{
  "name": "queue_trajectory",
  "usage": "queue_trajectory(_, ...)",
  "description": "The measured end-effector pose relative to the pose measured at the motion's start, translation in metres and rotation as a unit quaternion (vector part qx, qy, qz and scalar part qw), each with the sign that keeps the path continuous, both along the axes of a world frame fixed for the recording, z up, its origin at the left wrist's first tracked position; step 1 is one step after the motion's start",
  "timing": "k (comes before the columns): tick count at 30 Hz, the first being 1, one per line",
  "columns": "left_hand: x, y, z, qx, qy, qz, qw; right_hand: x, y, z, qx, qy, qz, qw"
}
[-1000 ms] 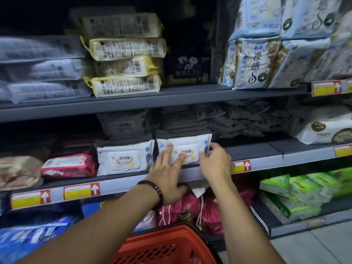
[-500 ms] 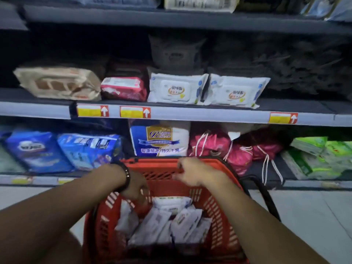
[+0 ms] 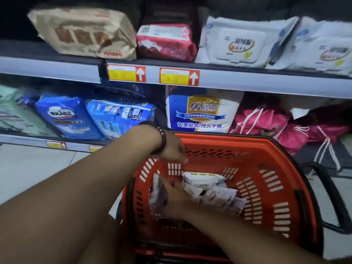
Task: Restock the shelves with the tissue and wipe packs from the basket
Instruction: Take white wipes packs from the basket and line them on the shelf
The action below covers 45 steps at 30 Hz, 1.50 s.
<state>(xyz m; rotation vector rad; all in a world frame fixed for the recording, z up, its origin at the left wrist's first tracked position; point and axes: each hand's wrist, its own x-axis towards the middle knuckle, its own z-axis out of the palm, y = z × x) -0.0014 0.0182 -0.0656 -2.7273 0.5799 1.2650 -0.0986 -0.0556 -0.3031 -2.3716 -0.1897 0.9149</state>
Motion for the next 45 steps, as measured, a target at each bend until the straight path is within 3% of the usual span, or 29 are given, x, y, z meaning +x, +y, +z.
queue_trajectory(2,0.005,0.0,0.0,0.05,-0.007,0.011,0.999,-0.001,0.01,-0.014,0.039,-0.003,-0.024,0.999)
queue_trajectory(9,0.015,-0.007,-0.011,-0.027,0.006,-0.006,1.0,-0.004,0.031,-0.02,0.035,0.007,-0.067,0.997)
queue_trajectory(17,0.014,-0.003,-0.02,-0.018,0.006,-0.011,1.0,0.028,0.005,0.001,0.035,0.03,-0.114,0.992)
queue_trajectory(22,0.009,0.025,-0.015,-0.035,0.0,0.022,0.999,0.066,-0.057,0.052,0.225,0.044,-0.135,0.964)
queue_trajectory(26,0.002,0.043,-0.015,-0.088,0.045,0.083,0.992,0.078,-0.094,0.11,0.361,0.075,-0.116,0.922)
queue_trajectory(32,-0.015,0.049,-0.013,-0.201,0.177,0.237,0.934,0.083,-0.124,0.147,0.461,0.061,-0.143,0.874)
queue_trajectory(38,-0.015,0.045,-0.007,-0.175,0.137,0.207,0.953,0.078,-0.13,0.134,0.425,0.078,-0.234,0.871)
queue_trajectory(42,-0.004,0.045,0.0,-0.007,-0.003,0.082,0.997,0.079,-0.12,0.095,0.224,0.063,-0.372,0.898)
queue_trajectory(44,0.002,0.045,-0.001,0.07,-0.029,0.054,0.996,0.074,-0.11,0.066,0.123,0.078,-0.349,0.926)
queue_trajectory(45,0.007,0.047,-0.003,0.092,-0.025,0.056,0.994,0.067,-0.103,0.053,0.086,0.131,-0.321,0.934)
